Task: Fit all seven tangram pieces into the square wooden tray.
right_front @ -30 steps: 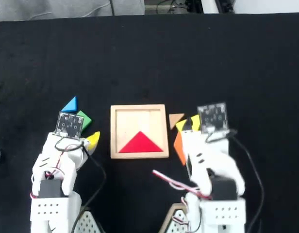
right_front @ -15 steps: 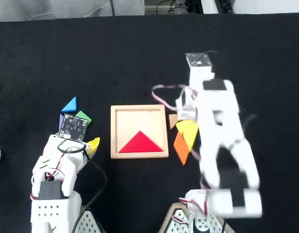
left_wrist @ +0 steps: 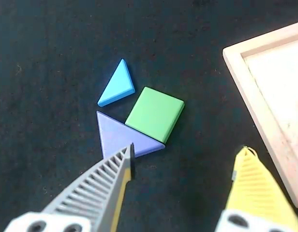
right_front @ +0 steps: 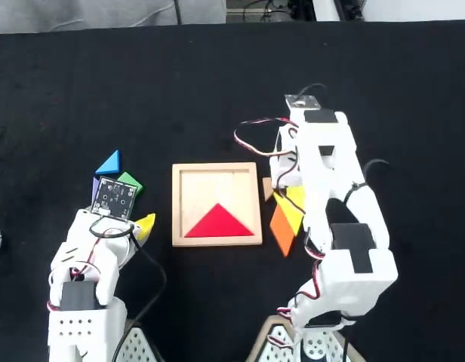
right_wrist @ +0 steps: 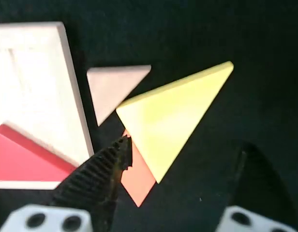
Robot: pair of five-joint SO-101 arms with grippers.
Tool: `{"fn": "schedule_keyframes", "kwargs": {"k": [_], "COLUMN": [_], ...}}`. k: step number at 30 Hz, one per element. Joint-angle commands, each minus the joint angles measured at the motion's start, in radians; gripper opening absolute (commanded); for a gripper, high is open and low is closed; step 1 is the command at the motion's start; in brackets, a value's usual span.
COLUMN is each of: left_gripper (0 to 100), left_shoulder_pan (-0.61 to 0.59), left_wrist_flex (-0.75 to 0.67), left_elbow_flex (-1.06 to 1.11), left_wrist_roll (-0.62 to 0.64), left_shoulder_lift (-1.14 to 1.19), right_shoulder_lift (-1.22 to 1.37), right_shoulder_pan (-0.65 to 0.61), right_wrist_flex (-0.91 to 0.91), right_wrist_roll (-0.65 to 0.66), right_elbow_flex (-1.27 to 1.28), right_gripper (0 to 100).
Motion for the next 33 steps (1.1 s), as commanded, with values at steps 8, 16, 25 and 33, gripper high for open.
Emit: {"fn": "schedule_keyframes", "kwargs": {"k": [8,16,25,33], "left_gripper": [33,33,33,33], "left_shoulder_pan": [-0.001,-0.001,-0.001,-0.002], "left_wrist_flex": [0.006,0.006,0.006,0.008], "left_elbow_flex": [0.018,0.018,0.018,0.018], "left_wrist_roll": [-0.006,-0.006,-0.006,-0.006], "left_shoulder_lift": [-0.014,-0.014,-0.014,-0.014], "right_shoulder_lift": [-0.008,-0.008,-0.005,-0.008], "right_shoulder_pan": [-0.06,-0.057,-0.058,-0.051], "right_wrist_flex": [-0.164,-0.184,-0.245,-0.29], "right_wrist_roll": [-0.061,-0.064,-0.061,-0.06], "right_elbow_flex": [0.084,0.091,0.127,0.157], "right_gripper": [33.2,37.8,37.8,37.8]}}
